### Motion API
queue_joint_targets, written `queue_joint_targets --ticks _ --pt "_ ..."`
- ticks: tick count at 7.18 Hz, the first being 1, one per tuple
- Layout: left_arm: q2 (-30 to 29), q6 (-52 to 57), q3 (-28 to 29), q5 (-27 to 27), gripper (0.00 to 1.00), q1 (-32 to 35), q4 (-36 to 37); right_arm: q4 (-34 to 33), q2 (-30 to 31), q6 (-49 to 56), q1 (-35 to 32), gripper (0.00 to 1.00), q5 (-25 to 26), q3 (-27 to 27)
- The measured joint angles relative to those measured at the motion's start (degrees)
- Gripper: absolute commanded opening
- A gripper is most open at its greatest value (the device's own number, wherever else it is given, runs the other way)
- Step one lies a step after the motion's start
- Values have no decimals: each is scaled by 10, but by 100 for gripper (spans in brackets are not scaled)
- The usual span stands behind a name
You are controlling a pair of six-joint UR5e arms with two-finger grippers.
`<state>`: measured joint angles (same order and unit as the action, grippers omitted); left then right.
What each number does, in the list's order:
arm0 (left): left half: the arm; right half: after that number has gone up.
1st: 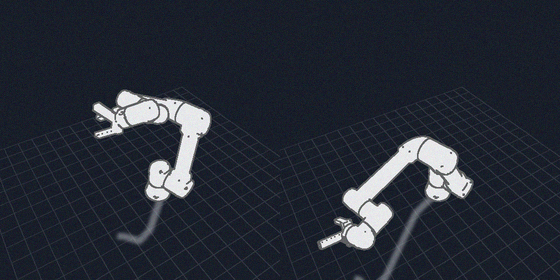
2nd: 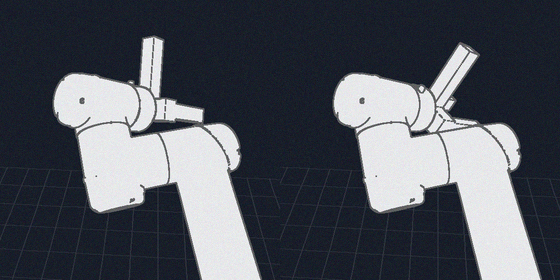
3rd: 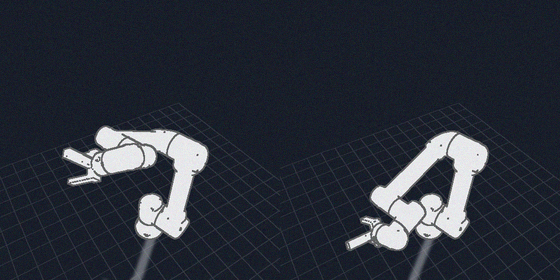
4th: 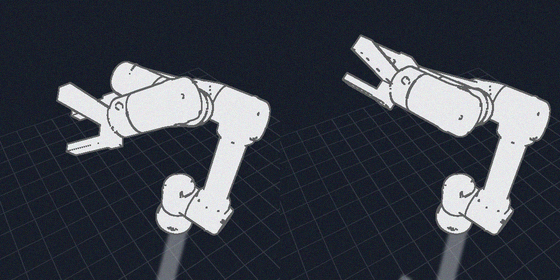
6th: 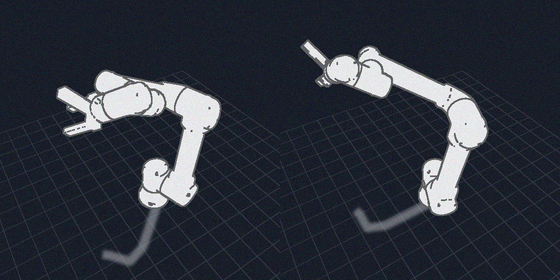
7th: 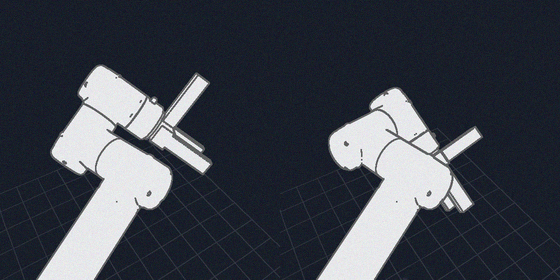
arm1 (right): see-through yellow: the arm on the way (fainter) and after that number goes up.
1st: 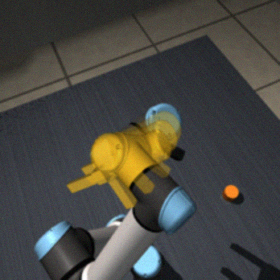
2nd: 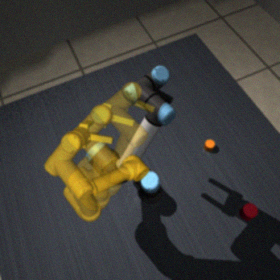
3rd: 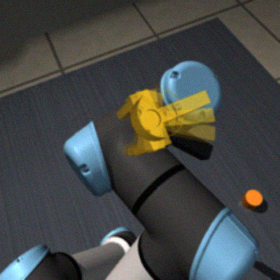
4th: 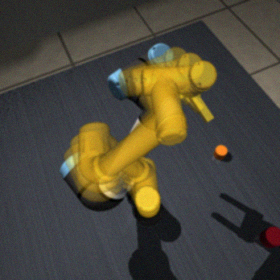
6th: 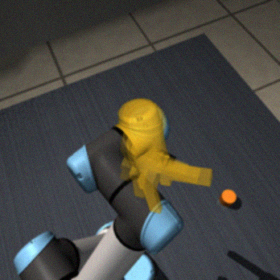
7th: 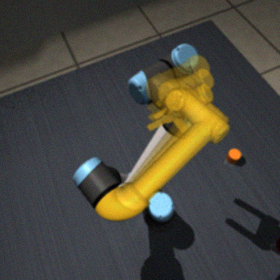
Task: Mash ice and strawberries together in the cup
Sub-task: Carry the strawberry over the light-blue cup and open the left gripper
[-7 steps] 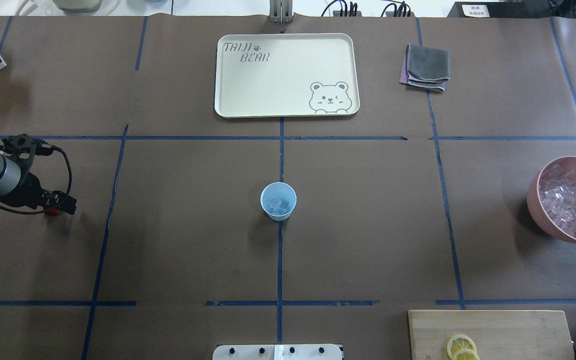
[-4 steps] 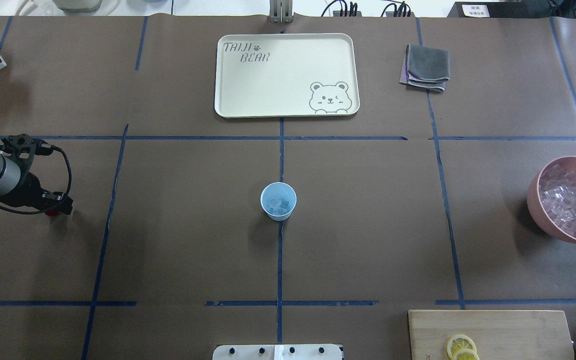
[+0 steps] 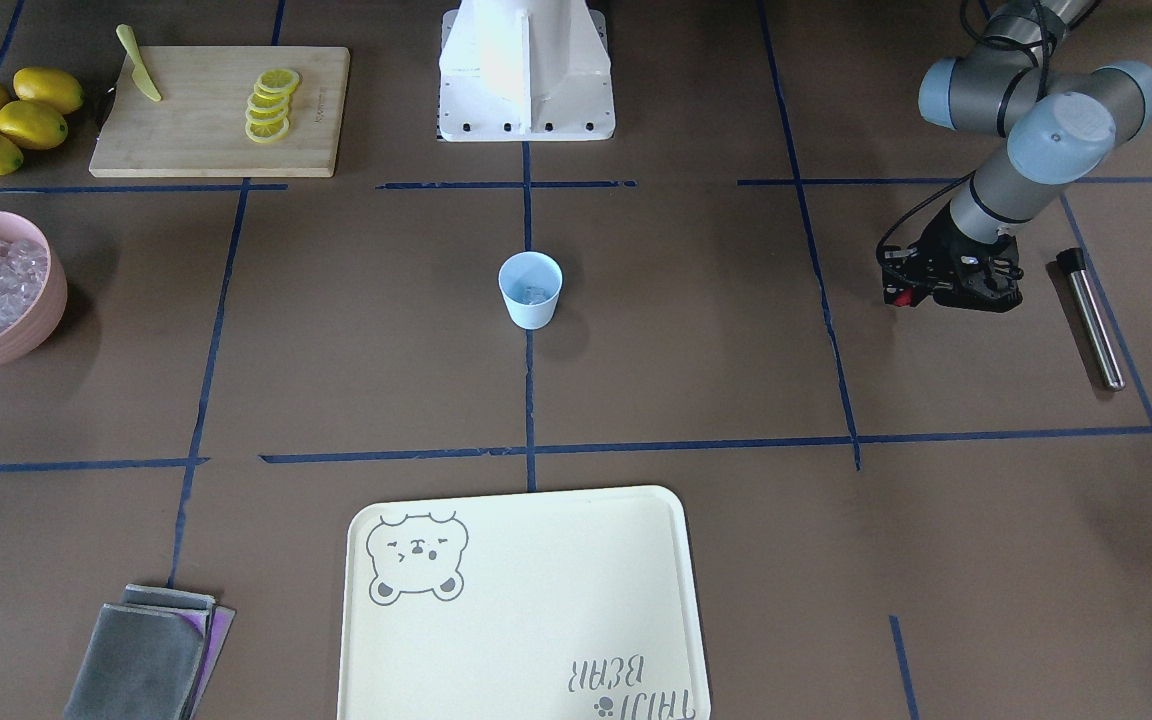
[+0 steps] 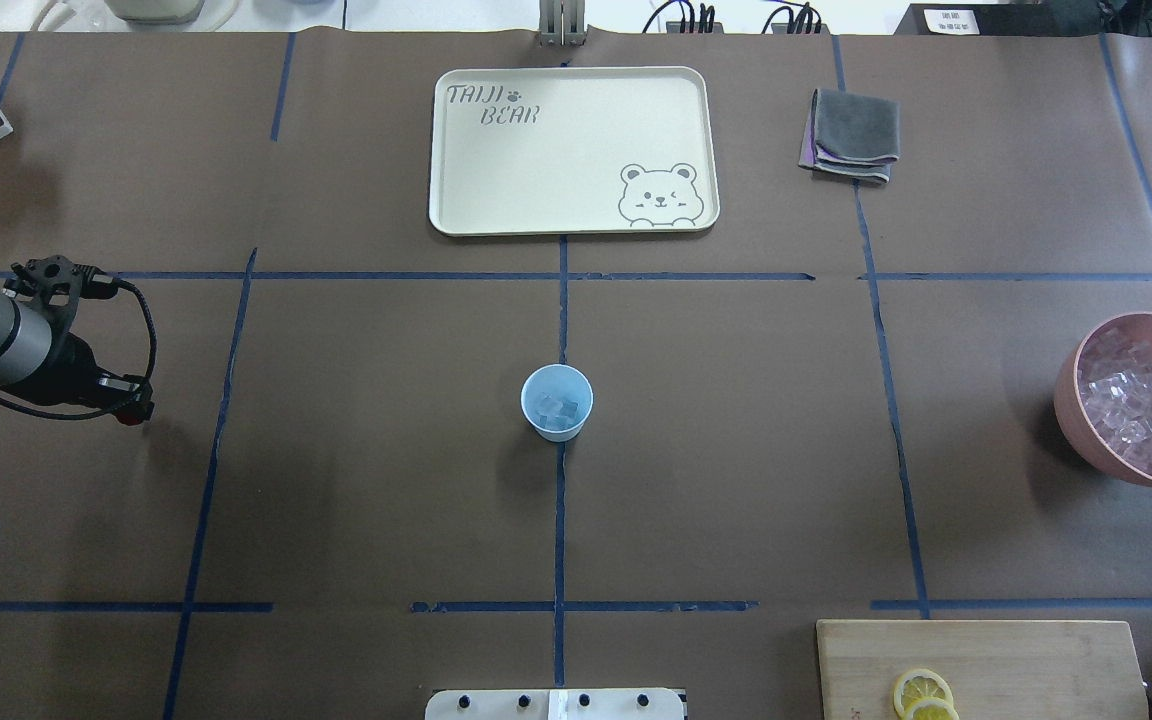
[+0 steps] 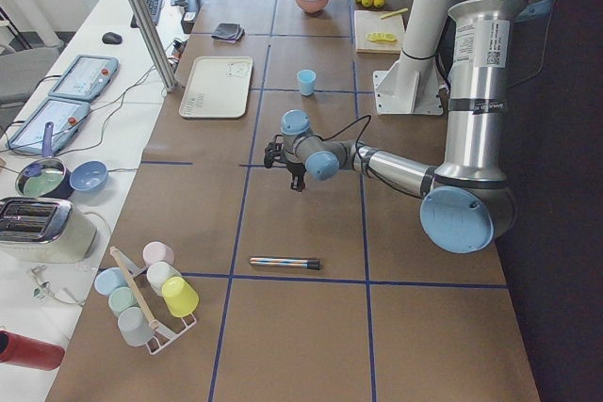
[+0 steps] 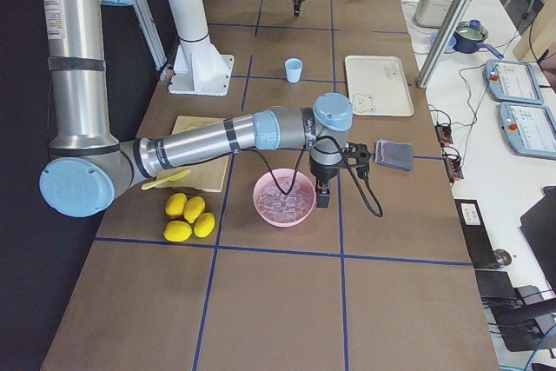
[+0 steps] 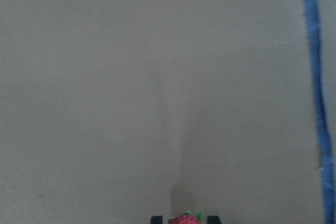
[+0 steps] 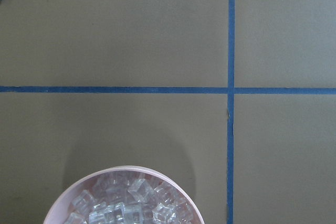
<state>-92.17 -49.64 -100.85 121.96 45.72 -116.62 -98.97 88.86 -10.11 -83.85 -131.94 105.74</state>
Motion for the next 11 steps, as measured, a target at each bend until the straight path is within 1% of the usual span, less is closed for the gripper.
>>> queue_joint_targets --ticks 1,2,3,4,5,6,7,8,11 --pt "-40 -54 -14 16 0 -4 5 0 0 0 0 100 0 0" --pt "-95 -122 -21 40 0 -15 8 0 0 0 0 100 0 0" --pt "-155 -195 -24 53 0 -39 8 0 1 0 0 100 0 0" --pt "-212 -264 -24 51 0 -75 9 0 1 0 0 100 0 -2" --pt "-258 -316 -23 26 0 -112 9 1 1 0 0 100 0 -6" --pt "-291 -347 -20 -16 0 -149 9 2 1 0 0 100 0 -12" --pt "-311 -360 -12 -55 0 -178 8 2 0 0 1 100 0 -17" --pt "-321 -363 -4 -80 0 -193 6 3 0 0 1 100 0 -19" --pt "-334 -362 9 -149 0 -201 2 3 1 0 1 100 -1 -19"
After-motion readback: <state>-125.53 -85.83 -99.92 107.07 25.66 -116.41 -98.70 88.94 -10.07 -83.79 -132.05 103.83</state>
